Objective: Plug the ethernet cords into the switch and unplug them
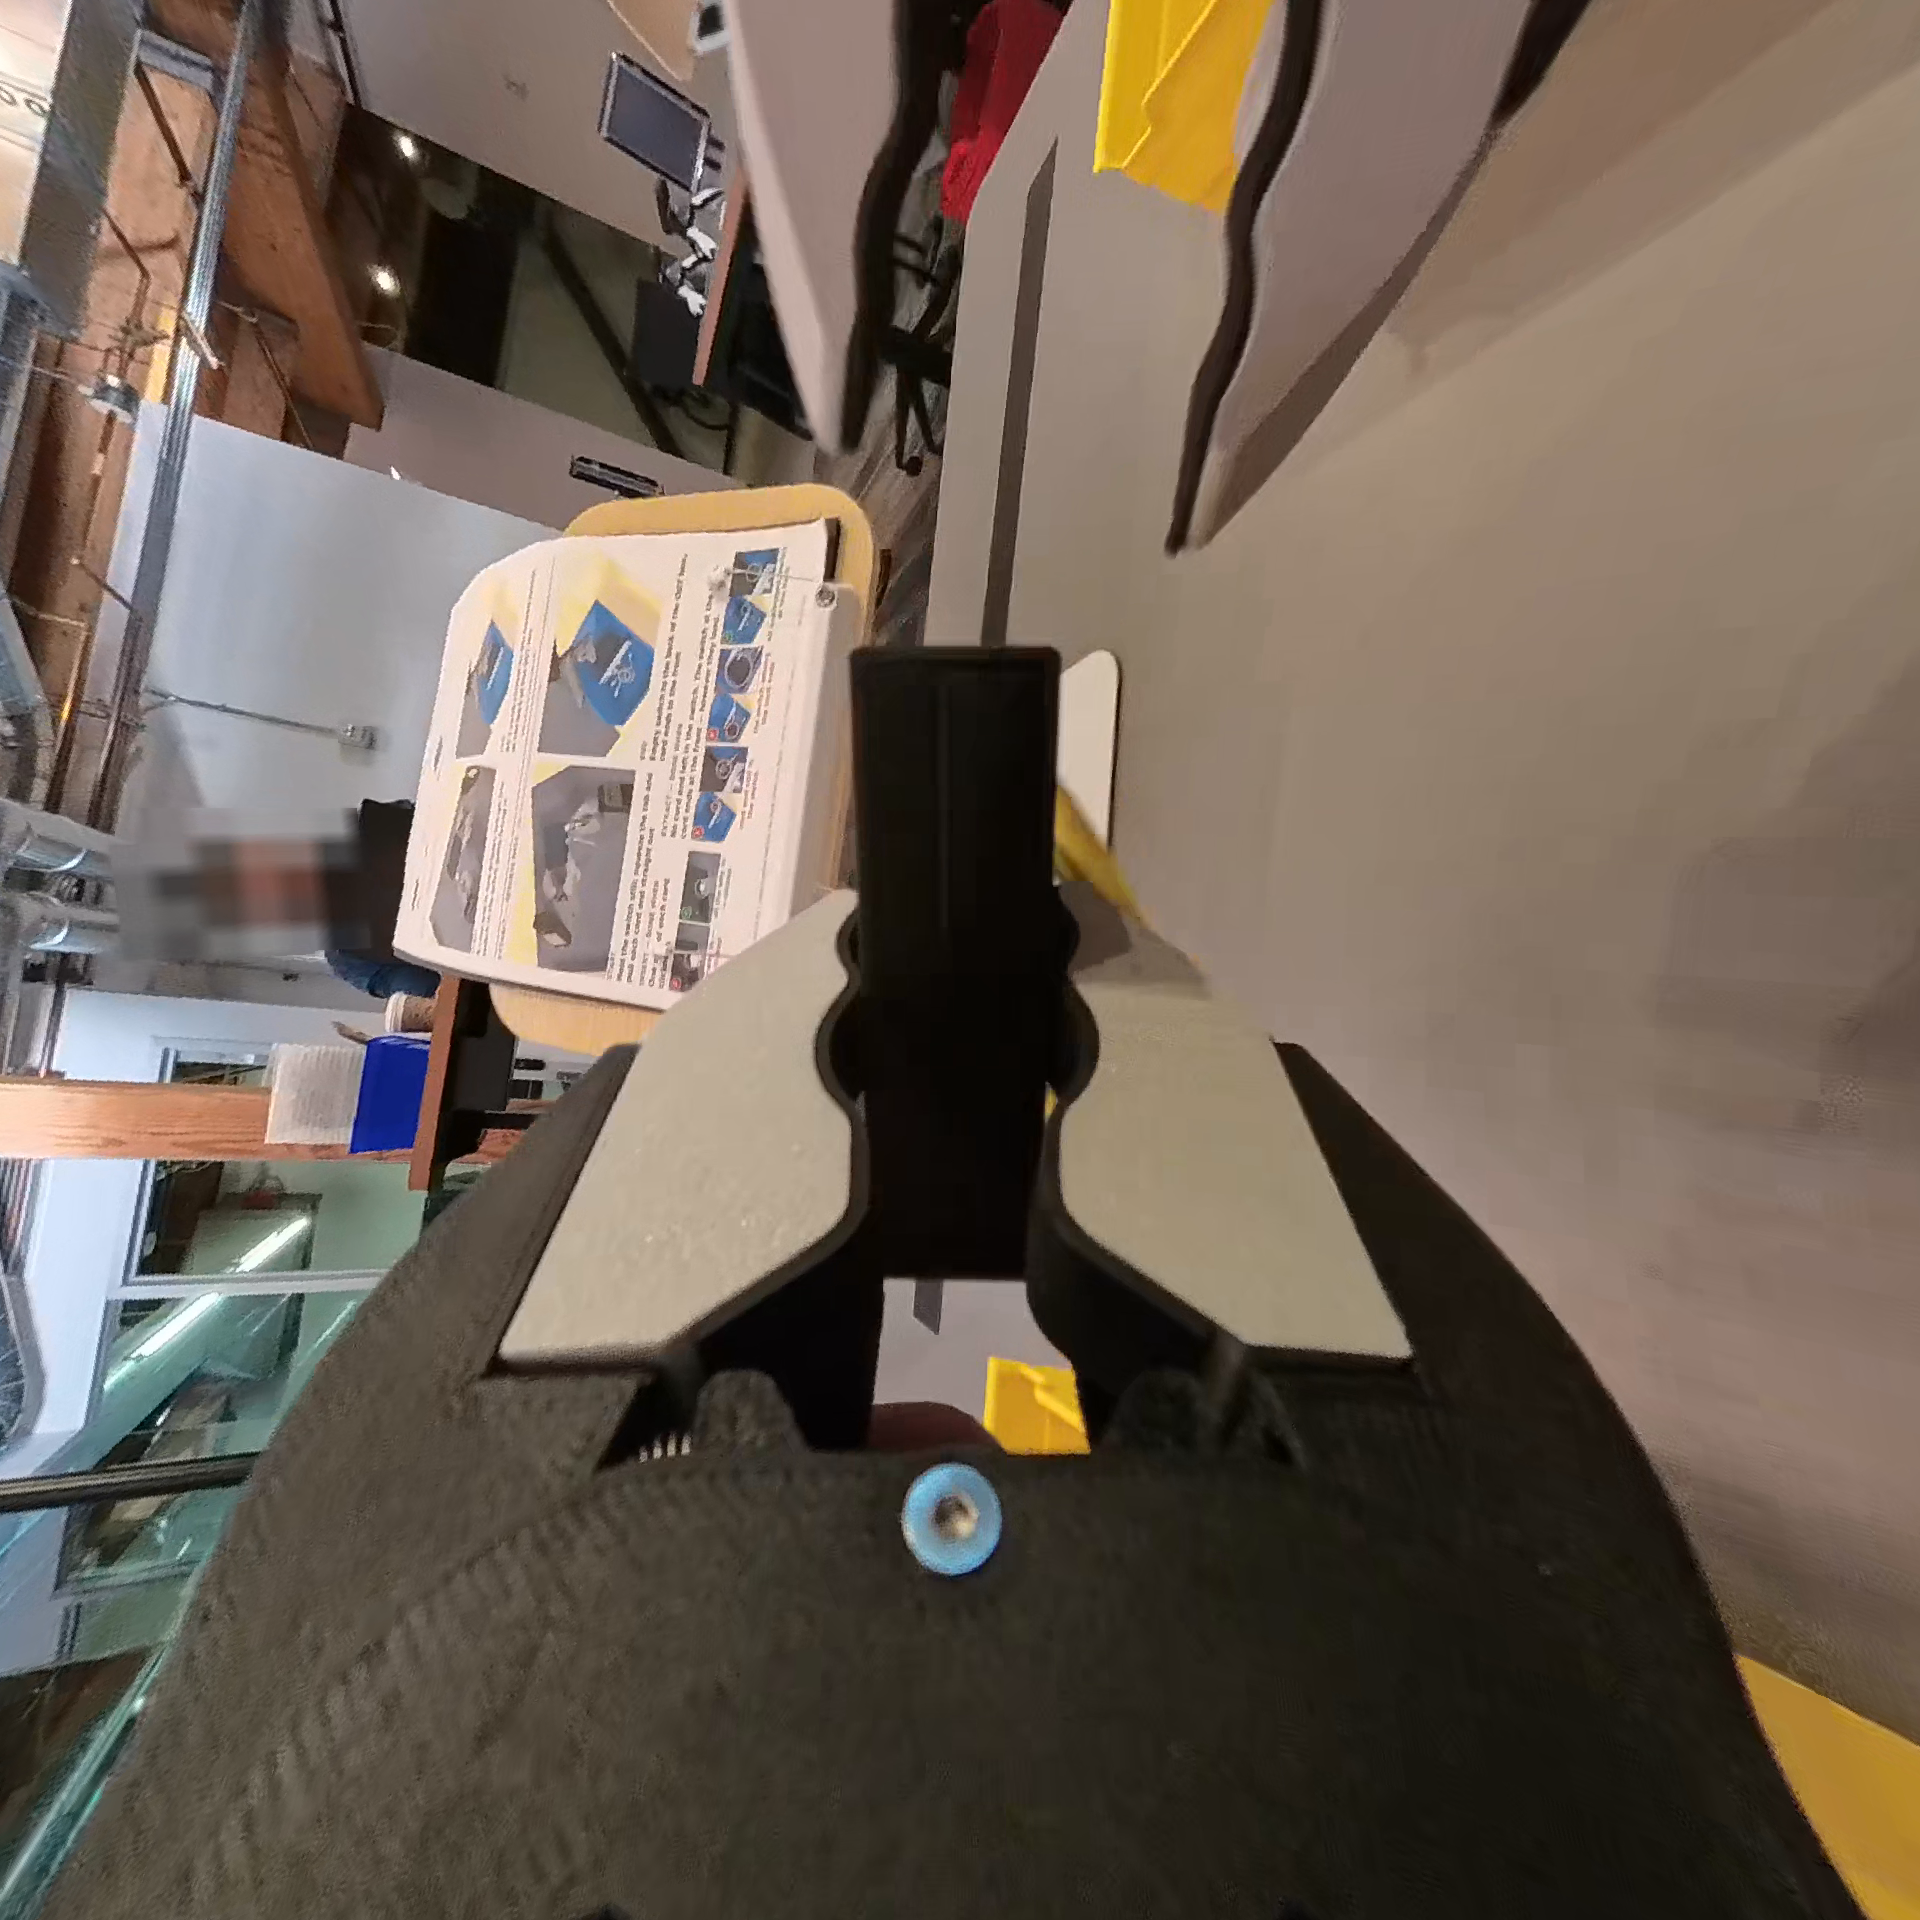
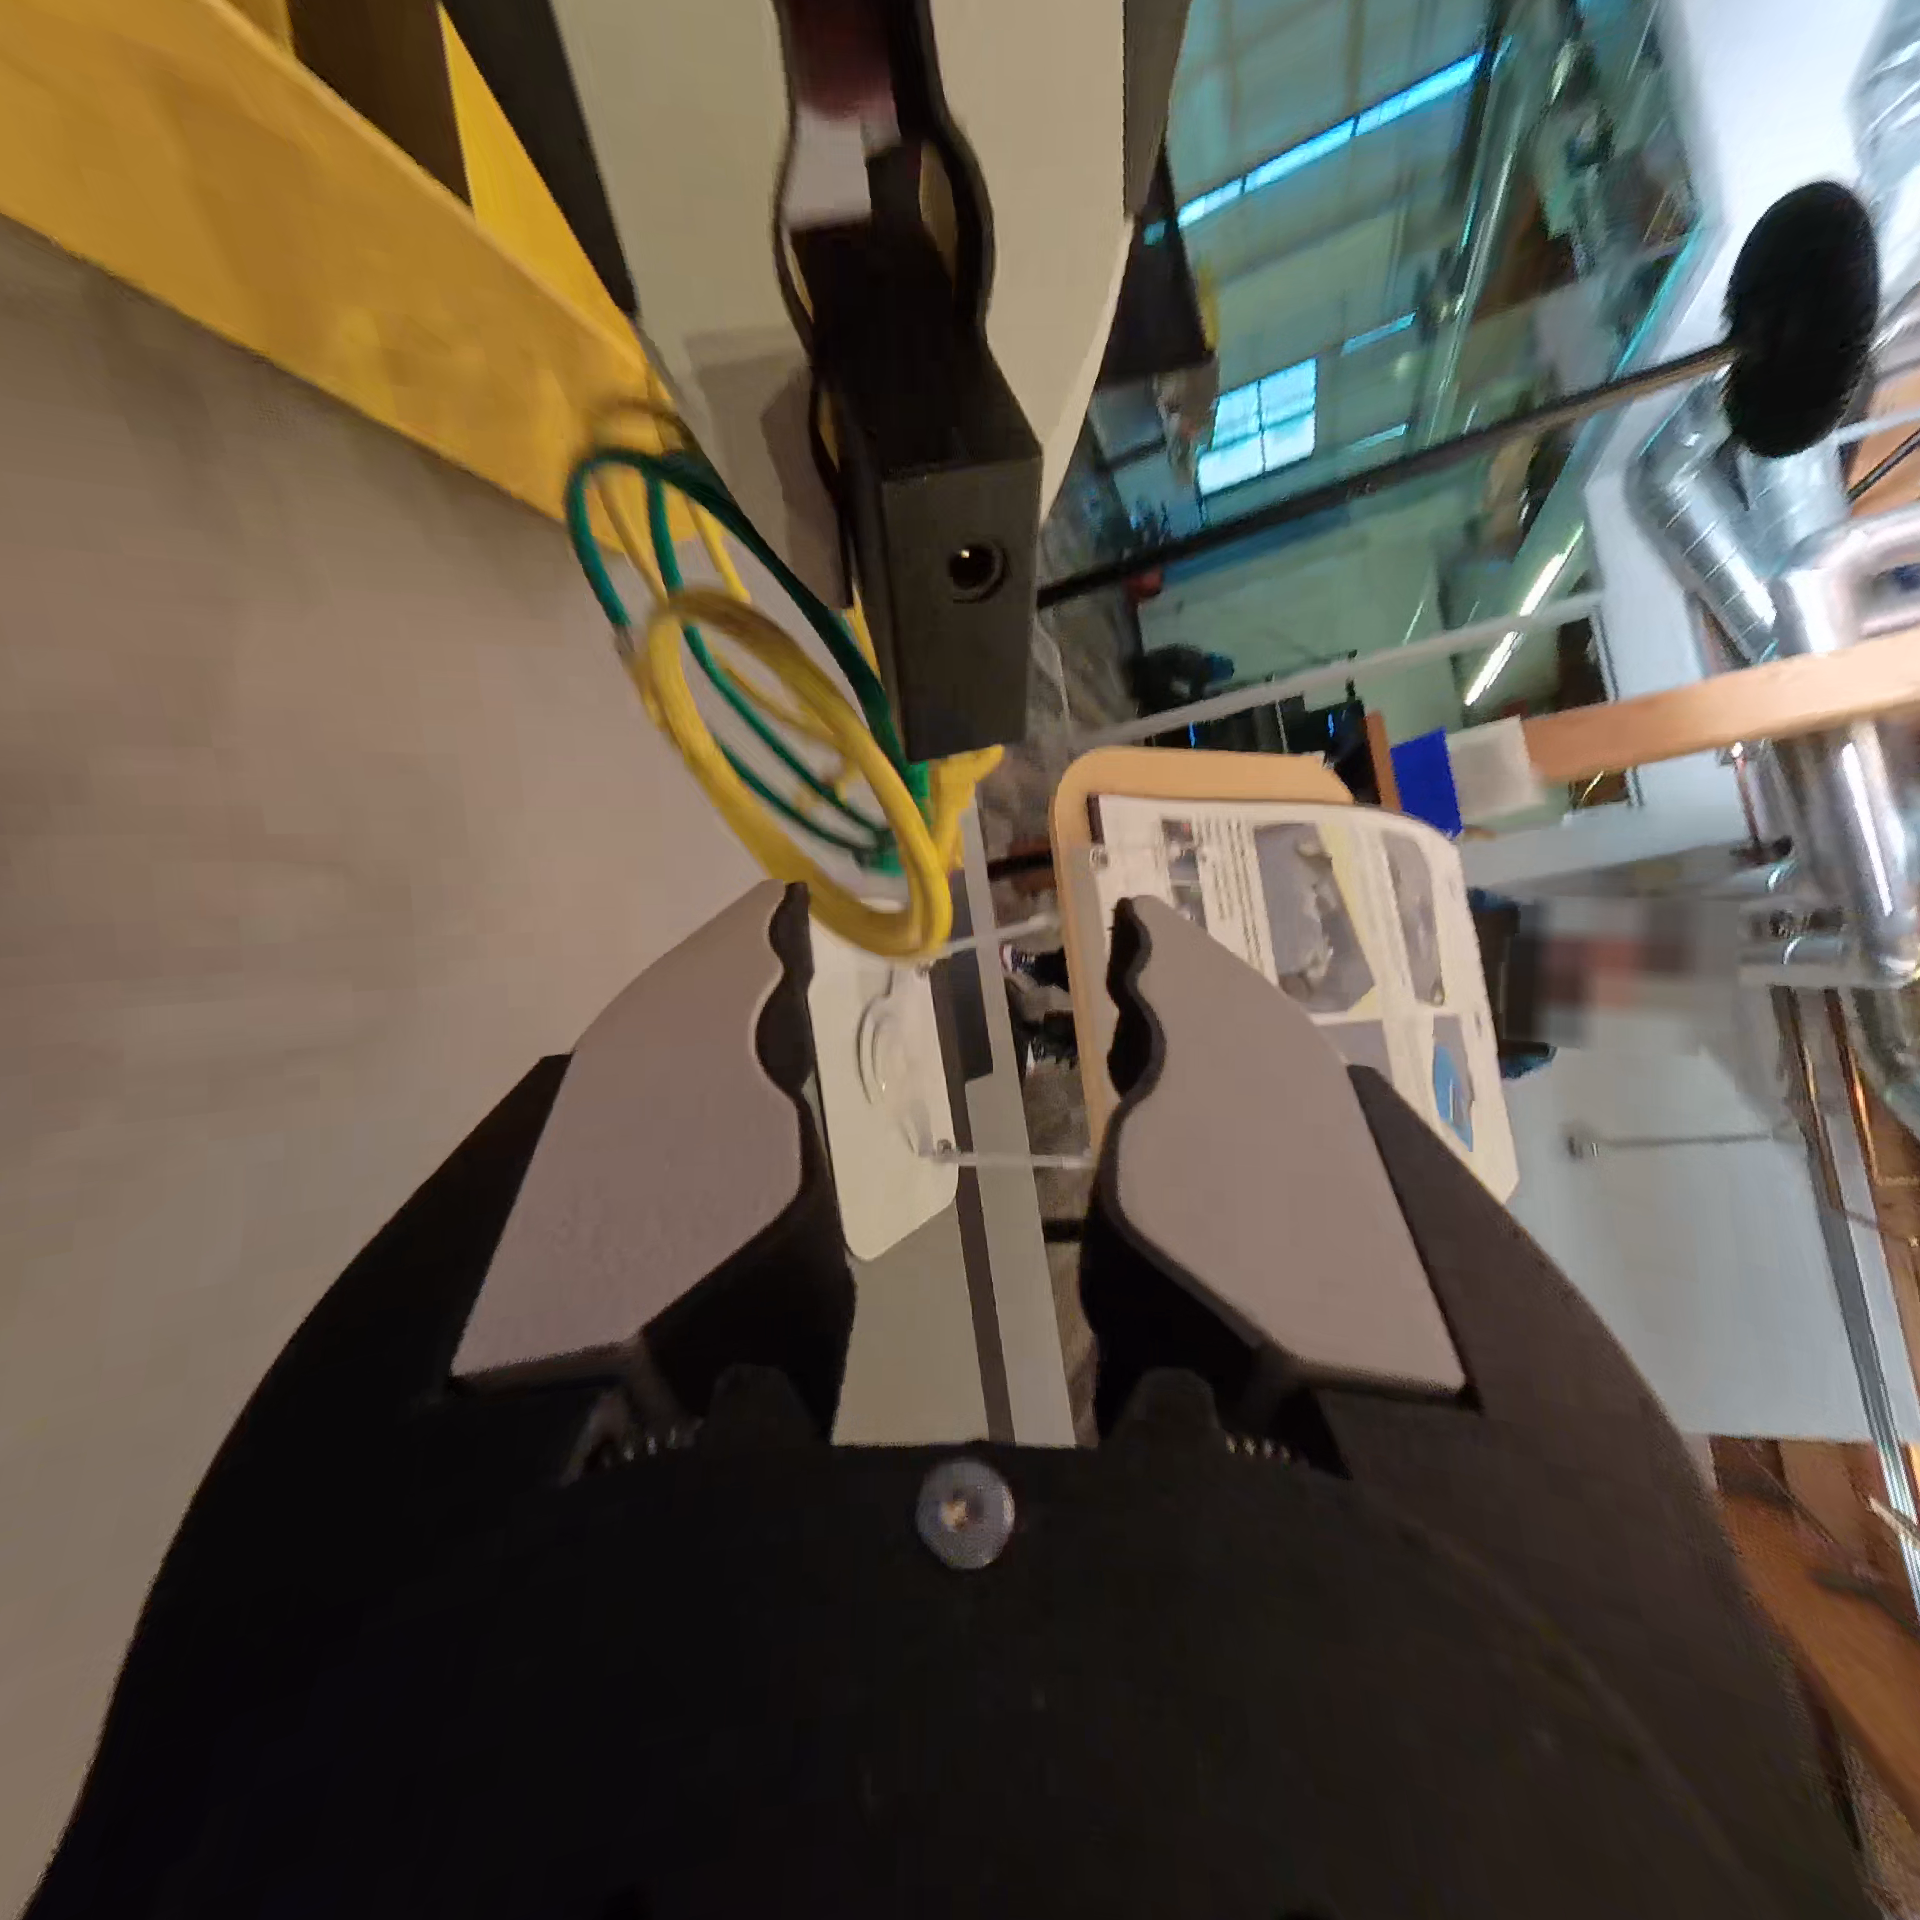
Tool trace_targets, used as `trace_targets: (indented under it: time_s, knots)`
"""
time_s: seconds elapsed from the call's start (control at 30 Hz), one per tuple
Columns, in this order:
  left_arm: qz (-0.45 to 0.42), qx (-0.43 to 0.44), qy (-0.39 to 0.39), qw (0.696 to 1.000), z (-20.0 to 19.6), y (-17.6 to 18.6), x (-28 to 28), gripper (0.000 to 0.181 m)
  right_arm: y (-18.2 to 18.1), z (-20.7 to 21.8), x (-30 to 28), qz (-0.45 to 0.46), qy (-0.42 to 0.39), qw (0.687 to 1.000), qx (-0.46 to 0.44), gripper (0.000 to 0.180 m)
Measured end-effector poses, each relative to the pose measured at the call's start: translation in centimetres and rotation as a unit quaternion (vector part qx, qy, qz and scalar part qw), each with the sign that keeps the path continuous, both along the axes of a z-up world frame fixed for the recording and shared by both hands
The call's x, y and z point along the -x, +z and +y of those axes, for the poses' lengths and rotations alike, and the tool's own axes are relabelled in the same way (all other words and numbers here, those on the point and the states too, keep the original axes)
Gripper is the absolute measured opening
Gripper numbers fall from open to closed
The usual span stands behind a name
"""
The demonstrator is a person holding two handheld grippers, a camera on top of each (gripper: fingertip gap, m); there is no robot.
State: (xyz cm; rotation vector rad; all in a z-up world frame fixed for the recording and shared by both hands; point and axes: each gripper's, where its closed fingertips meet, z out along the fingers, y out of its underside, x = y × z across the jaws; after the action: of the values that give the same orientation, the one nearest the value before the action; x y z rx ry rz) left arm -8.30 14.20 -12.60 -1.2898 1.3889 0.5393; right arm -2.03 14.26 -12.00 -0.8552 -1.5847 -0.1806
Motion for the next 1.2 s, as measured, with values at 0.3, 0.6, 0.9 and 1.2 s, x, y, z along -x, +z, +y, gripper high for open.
trace_targets:
  time_s: [0.3,0.6,0.9,1.2]
  knots:
    - [0.007,0.011,-0.059,0.998,-2.4,0.8,-2.9,0.029,-3.8,2.3,2.6,-0.033,0.068,0.994,0.084,0.069]
    - [-0.031,0.033,-0.102,0.994,-4.1,1.7,-5.0,0.029,-3.4,0.9,3.1,-0.023,0.095,0.989,0.108,0.005]
    - [-0.23,0.332,-0.032,0.914,-3.1,-1.2,-3.1,0.141,-2.4,4.7,0.6,-0.037,-0.048,0.998,-0.023,0.007]
    - [-0.476,0.44,-0.001,0.762,-1.6,-1.5,-5.2,0.144,-2.2,6.6,-0.6,-0.026,-0.109,0.992,-0.058,0.007]
